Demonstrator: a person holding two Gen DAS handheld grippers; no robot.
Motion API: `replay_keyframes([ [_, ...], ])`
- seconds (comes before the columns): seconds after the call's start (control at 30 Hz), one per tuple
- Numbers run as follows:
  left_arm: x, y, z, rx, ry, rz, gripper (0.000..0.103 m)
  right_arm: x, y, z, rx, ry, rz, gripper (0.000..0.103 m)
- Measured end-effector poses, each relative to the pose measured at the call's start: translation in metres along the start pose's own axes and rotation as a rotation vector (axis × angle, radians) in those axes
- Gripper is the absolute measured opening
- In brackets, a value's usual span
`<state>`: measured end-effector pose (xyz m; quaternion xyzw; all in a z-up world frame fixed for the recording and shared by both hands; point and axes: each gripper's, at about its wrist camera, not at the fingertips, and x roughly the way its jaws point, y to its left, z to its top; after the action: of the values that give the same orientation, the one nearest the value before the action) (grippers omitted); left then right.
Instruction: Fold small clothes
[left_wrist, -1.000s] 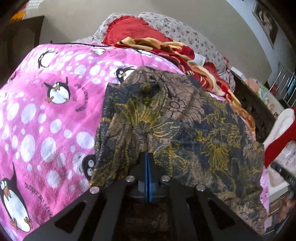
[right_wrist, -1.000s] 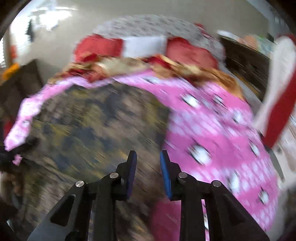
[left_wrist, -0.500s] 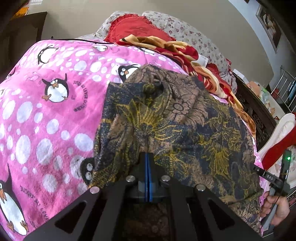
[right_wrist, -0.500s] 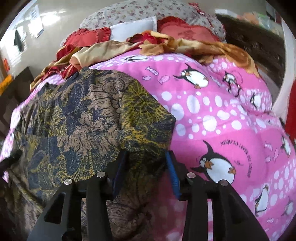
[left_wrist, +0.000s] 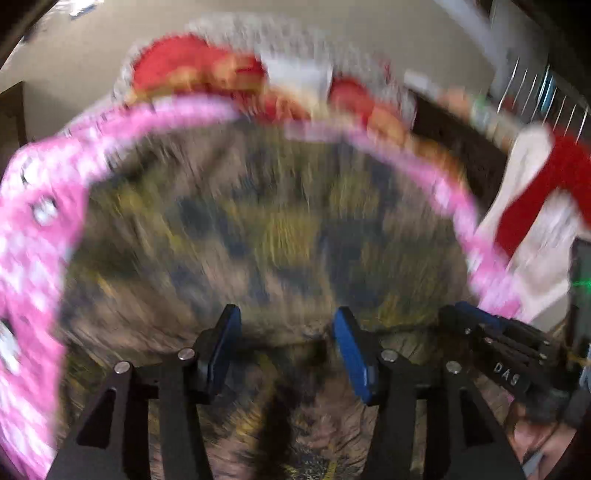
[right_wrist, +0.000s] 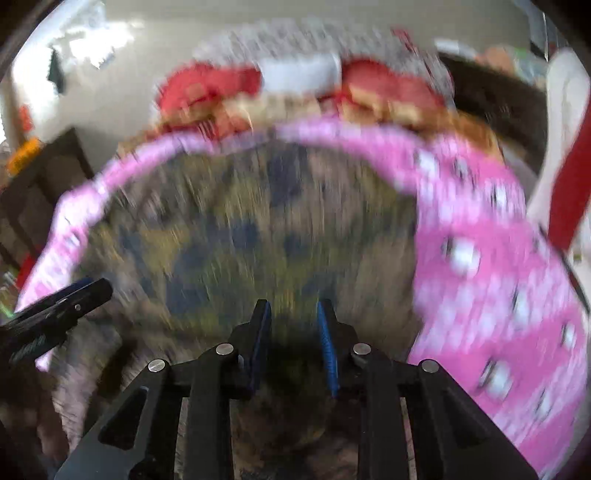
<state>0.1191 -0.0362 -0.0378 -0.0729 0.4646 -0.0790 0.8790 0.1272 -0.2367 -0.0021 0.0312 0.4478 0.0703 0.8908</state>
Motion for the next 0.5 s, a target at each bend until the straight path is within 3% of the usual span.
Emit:
replay_keyframes([
  [0.07, 0.002, -0.005, -0.008, 0.048, -0.052, 0.034, 0.056, 0.026, 0.000, -0.023, 0.026, 0.068, -0.015, 0.019],
  [0.1, 0.002, -0.006, -0.007, 0.047, -0.036, 0.041, 0.056, 0.024, -0.002, -0.030, 0.009, 0.008, -0.008, 0.019],
  [0.2, -0.006, -0.002, 0.000, 0.025, -0.007, 0.021, 0.056, 0.020, -0.001, -0.030, -0.042, 0.025, 0.011, 0.021],
  [0.3, -0.031, 0.012, 0.014, -0.014, -0.080, 0.010, 0.056, 0.012, 0.001, -0.023, -0.076, 0.060, 0.022, 0.021],
  [0.5, -0.030, 0.050, 0.071, -0.057, -0.107, 0.104, 0.061, -0.017, 0.003, 0.026, -0.109, -0.095, 0.005, 0.021],
])
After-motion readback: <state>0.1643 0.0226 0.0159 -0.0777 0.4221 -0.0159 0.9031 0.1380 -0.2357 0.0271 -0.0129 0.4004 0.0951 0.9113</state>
